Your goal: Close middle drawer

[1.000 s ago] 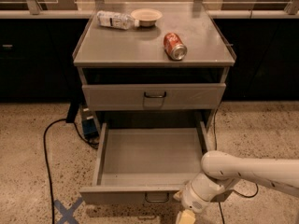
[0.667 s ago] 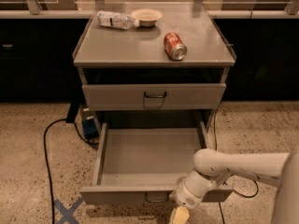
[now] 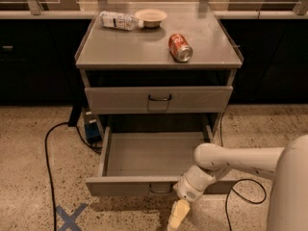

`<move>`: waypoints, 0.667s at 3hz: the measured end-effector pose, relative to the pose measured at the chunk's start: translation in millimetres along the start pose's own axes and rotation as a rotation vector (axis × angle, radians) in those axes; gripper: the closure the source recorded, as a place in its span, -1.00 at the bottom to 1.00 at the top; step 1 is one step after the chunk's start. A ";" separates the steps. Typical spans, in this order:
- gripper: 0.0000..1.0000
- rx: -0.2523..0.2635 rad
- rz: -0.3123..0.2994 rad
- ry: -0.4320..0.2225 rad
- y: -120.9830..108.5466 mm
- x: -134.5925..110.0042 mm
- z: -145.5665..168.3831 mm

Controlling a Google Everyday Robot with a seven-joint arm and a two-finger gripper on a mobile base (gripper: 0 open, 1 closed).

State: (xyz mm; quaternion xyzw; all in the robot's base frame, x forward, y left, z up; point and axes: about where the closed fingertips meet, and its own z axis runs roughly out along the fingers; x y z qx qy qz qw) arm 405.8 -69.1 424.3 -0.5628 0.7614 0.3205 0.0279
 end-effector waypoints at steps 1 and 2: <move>-1.00 0.011 -0.008 -0.020 -7.0 -2.2 -8.1; -1.00 0.070 -0.018 -0.052 -25.2 -10.4 -38.4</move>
Offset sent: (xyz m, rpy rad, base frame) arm 0.0790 -0.0324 0.0515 0.0366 -0.1630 -0.0813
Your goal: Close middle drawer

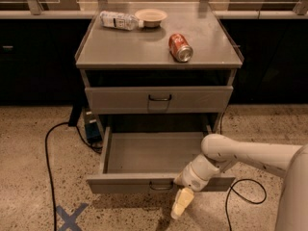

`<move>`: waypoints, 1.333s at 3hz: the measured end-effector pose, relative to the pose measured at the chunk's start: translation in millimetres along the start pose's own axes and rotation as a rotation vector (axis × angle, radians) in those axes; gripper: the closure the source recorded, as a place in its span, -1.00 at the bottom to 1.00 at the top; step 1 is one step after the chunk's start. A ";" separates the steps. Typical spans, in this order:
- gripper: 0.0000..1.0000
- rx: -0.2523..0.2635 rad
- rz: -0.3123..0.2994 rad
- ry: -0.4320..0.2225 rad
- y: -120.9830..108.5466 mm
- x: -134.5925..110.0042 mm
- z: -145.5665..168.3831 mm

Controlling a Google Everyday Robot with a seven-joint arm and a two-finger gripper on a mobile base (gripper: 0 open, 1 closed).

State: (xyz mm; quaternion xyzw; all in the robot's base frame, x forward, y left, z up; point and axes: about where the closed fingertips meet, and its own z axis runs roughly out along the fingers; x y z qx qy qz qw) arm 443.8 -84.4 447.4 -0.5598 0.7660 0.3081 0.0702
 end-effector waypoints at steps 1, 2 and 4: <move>-1.00 0.061 0.005 -0.040 -24.0 -6.4 -29.5; -1.00 0.061 0.005 -0.040 -24.0 -6.4 -29.5; -1.00 0.054 0.037 -0.027 -58.6 2.5 -15.0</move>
Offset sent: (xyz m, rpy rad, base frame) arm 0.0255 -0.0141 0.0147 0.0106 -0.0447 -0.0414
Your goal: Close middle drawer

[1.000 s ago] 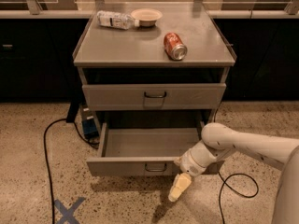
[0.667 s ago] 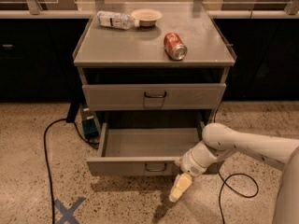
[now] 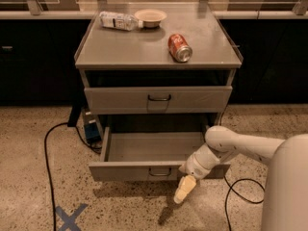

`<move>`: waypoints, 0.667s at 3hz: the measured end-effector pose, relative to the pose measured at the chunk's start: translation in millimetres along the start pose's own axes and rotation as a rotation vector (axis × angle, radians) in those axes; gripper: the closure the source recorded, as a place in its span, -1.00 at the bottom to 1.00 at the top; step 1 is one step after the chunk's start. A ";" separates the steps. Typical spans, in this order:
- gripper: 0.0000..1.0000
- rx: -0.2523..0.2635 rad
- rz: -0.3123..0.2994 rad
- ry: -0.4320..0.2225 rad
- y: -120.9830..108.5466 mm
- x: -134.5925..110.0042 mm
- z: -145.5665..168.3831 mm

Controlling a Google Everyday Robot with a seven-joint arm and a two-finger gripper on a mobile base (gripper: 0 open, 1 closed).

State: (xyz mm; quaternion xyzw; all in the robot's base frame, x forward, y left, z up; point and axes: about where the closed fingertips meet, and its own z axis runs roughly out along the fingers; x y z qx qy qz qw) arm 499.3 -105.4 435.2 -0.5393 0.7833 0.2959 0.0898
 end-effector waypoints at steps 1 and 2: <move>-1.00 0.051 0.008 -0.015 -32.6 -6.1 -14.4; -1.00 0.103 0.022 -0.044 -53.6 -7.9 -34.9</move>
Offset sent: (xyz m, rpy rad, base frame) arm 0.0884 -0.0501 0.0281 -0.0049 -0.1384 -0.1453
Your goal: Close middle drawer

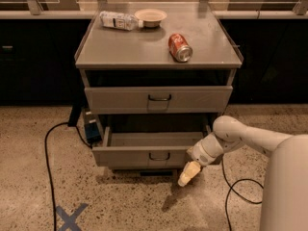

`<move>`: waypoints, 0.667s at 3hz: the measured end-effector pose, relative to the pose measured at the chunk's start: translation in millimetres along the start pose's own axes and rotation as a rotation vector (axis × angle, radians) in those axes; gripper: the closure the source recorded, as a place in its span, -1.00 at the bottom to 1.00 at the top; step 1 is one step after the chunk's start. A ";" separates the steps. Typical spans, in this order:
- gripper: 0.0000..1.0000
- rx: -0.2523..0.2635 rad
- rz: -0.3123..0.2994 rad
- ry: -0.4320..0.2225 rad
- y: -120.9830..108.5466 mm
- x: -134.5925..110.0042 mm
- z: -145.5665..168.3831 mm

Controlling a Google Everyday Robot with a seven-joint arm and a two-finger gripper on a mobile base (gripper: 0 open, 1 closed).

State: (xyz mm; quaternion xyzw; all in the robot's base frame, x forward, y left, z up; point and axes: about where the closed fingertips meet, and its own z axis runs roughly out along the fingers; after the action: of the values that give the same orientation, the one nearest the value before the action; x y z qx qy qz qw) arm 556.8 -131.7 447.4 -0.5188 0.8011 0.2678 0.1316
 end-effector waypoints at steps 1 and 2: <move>-1.00 0.001 -0.001 -0.001 -0.8 -0.8 -0.3; -1.00 -0.034 -0.026 0.025 14.4 -6.5 13.4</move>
Offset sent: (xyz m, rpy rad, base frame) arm -0.0251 0.0362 -0.0051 -0.0178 0.0384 0.1016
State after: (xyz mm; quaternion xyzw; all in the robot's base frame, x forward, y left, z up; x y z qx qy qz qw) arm 545.7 -114.7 443.8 -0.5348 0.7912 0.2730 0.1162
